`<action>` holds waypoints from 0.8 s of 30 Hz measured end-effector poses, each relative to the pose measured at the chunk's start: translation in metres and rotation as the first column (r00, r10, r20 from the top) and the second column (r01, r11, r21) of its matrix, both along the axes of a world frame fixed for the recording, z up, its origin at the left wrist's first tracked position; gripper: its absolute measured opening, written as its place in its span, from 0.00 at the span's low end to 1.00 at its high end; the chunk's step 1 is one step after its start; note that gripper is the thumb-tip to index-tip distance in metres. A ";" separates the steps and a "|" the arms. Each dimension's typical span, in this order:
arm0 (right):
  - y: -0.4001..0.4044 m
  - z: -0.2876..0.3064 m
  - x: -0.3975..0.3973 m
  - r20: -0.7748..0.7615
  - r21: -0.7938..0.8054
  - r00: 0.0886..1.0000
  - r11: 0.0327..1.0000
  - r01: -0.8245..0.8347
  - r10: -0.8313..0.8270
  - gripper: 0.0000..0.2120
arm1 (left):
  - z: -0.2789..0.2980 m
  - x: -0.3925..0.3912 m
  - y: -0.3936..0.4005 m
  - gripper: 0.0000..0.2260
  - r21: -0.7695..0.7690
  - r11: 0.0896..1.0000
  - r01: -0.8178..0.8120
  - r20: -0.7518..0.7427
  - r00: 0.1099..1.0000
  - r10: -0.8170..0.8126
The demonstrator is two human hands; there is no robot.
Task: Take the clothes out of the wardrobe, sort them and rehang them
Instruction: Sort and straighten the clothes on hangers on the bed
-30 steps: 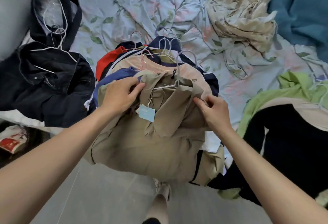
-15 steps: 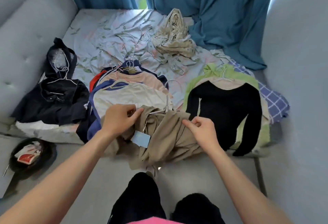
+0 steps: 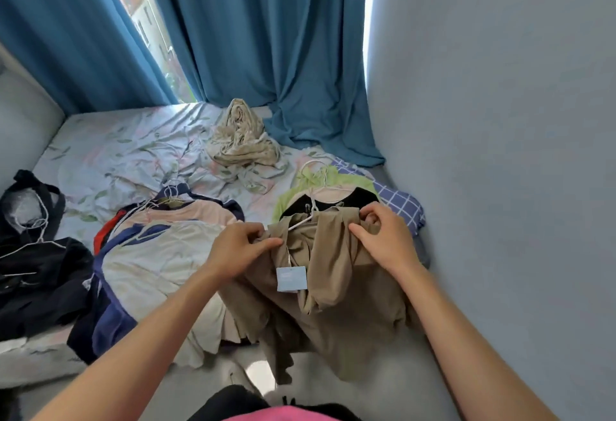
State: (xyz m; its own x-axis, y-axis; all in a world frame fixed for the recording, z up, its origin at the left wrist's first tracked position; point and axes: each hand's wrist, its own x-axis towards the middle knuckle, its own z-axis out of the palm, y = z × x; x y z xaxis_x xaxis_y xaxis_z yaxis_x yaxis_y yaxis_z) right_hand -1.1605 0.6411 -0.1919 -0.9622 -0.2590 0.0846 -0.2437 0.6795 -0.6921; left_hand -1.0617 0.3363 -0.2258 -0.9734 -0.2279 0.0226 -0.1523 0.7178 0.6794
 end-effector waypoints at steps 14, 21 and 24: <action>-0.078 0.027 -0.002 -0.383 -0.115 0.919 0.992 0.052 -0.093 0.14 | 0.022 -0.031 0.030 0.27 0.013 0.994 -0.110 -0.026 0.994 0.110; -0.115 0.049 -0.012 -0.311 -0.192 0.937 0.976 0.103 -0.160 0.12 | 0.025 -0.017 0.024 0.25 0.001 0.986 -0.169 -0.024 0.985 0.169; -0.124 0.053 -0.014 -0.318 -0.174 0.938 0.981 0.086 -0.139 0.14 | 0.024 -0.007 0.019 0.24 0.062 0.987 -0.150 -0.056 0.987 0.154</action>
